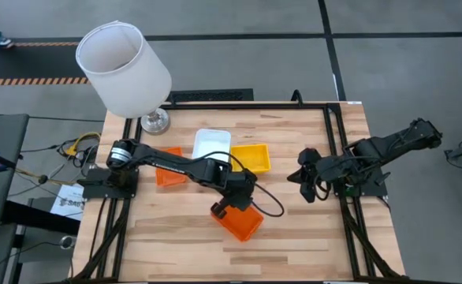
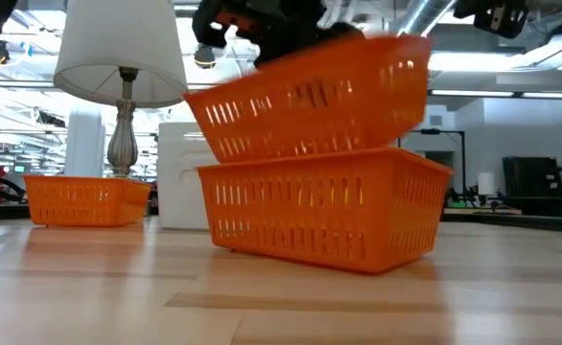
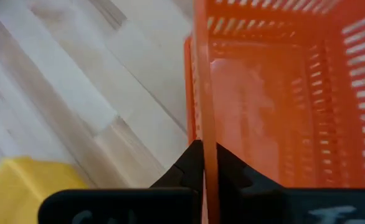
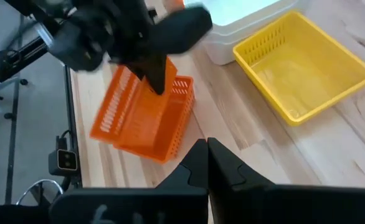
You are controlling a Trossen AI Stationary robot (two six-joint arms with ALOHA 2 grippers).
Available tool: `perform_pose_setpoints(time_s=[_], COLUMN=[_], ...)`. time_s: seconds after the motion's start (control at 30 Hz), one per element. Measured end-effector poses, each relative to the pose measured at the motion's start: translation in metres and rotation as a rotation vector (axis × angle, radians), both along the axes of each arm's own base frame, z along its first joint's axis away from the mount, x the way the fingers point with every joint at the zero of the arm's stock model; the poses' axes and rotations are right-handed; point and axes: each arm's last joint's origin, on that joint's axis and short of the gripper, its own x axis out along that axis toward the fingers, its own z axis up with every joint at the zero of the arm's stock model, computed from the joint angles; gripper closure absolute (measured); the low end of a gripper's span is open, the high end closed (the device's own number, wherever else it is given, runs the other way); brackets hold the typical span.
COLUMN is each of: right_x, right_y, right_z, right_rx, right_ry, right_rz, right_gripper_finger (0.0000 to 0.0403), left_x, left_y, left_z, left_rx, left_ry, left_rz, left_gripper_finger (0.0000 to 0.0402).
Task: Stack baskets by color
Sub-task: Stack the bottom orange bin on top of the top right orange bin
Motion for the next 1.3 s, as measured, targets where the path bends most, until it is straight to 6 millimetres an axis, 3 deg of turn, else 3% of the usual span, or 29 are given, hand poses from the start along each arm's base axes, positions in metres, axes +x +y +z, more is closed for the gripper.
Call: perform_pose_setpoints(time_s=[0.23, 0.73, 1.3], right_x=[0.000, 0.000, -0.001], right_y=[0.000, -0.001, -0.001], right_z=[0.000, 0.000, -0.001], right_rx=[-0.012, -0.016, -0.014], right_ry=[0.002, 0.004, 0.010], right_rz=[-0.004, -0.002, -0.005], right_gripper_finger=[0.0390, 0.0390, 0.0390], left_x=[0.004, 0.001, 0.001], left_y=[-0.002, -0.003, 0.001], left_z=[-0.019, -0.021, -0.021], left_rx=[-0.039, -0.137, -0.111], left_ry=[0.076, 0.135, 0.134], left_rz=[0.021, 0.010, 0.060], left_gripper_finger=[0.0402, 0.0395, 0.0274])
